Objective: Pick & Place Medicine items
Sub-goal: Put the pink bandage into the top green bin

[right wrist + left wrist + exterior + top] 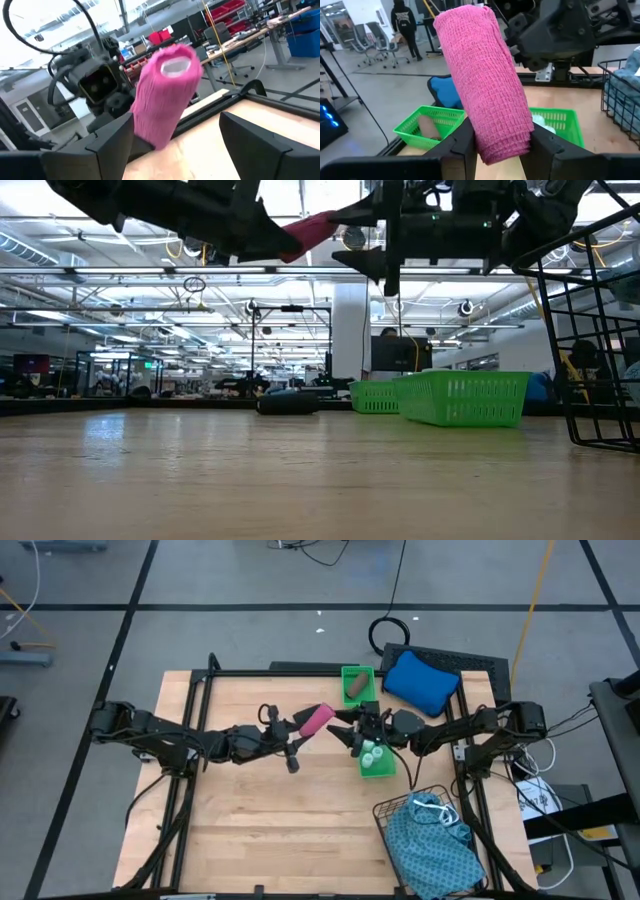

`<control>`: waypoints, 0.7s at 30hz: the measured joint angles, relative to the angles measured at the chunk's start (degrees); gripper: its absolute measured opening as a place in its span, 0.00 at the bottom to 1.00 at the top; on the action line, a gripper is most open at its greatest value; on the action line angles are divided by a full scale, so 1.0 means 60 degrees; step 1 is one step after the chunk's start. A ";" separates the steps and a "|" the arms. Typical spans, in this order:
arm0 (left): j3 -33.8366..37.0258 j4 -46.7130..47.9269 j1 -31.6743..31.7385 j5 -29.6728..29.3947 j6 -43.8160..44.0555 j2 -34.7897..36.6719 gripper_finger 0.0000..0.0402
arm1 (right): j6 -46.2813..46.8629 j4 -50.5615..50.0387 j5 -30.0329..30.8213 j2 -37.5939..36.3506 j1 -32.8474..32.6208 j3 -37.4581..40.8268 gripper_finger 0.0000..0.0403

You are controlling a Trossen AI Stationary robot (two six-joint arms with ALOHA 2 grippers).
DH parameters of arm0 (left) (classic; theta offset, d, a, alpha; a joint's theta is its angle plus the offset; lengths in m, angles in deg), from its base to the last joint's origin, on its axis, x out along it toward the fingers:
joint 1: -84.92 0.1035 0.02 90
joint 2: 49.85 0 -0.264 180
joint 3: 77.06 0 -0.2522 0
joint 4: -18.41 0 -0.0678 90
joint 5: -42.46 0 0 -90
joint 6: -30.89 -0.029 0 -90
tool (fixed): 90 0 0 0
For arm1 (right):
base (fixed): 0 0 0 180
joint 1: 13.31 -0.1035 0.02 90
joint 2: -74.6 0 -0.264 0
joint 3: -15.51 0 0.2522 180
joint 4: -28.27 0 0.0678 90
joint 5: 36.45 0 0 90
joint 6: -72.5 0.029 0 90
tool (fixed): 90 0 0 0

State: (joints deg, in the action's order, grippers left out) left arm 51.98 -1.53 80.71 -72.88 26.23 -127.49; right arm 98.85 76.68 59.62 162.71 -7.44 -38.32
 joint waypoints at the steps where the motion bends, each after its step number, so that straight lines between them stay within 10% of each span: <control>1: 0.0000 0.0000 0.0000 0.0000 -0.0023 0.0000 0.30 | 0.0000 0.0097 -0.0014 0.0000 0.0000 0.0000 0.70; 21: 0.0004 -0.0028 0.0000 -0.0036 0.0014 -0.0317 0.30 | -0.0275 -0.1056 0.0484 0.0000 0.0011 -0.0863 0.62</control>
State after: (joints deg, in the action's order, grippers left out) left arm 52.01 -1.69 80.71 -73.10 26.31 -129.40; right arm 97.20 70.34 62.52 162.71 -7.37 -43.50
